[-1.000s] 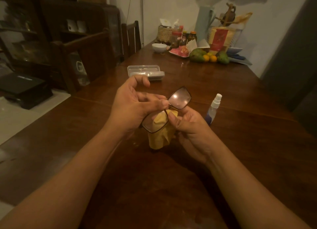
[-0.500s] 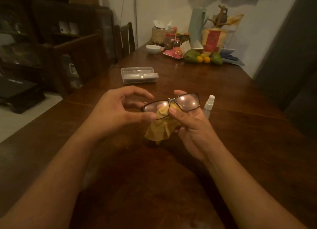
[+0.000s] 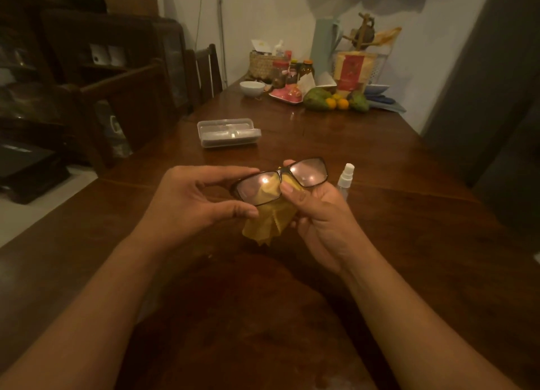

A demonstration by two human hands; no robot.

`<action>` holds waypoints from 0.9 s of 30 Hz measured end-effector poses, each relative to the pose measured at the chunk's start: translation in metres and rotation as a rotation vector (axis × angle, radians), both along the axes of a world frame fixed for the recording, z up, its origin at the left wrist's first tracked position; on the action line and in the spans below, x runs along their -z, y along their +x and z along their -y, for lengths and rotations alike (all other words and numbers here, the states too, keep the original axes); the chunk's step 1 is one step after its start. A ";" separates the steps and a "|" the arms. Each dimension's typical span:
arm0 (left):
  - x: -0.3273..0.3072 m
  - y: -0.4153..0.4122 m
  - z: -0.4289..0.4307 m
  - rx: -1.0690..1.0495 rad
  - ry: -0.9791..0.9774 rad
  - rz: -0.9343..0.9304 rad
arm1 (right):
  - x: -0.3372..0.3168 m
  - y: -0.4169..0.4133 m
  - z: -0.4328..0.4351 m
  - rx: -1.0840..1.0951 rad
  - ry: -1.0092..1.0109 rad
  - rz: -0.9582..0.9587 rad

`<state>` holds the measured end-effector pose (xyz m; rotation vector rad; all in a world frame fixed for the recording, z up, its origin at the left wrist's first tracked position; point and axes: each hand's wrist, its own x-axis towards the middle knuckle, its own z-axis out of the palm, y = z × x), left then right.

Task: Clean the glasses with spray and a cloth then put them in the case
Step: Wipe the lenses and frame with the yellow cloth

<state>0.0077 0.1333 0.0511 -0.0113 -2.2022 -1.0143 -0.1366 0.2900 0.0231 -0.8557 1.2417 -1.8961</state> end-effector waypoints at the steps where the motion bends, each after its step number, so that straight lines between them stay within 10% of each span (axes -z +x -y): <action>1: 0.001 -0.001 0.001 -0.008 -0.015 -0.003 | -0.001 0.000 -0.001 -0.009 0.025 -0.024; 27: 0.015 -0.004 0.007 -0.230 -0.550 0.055 | -0.005 0.012 0.003 -0.035 0.002 0.109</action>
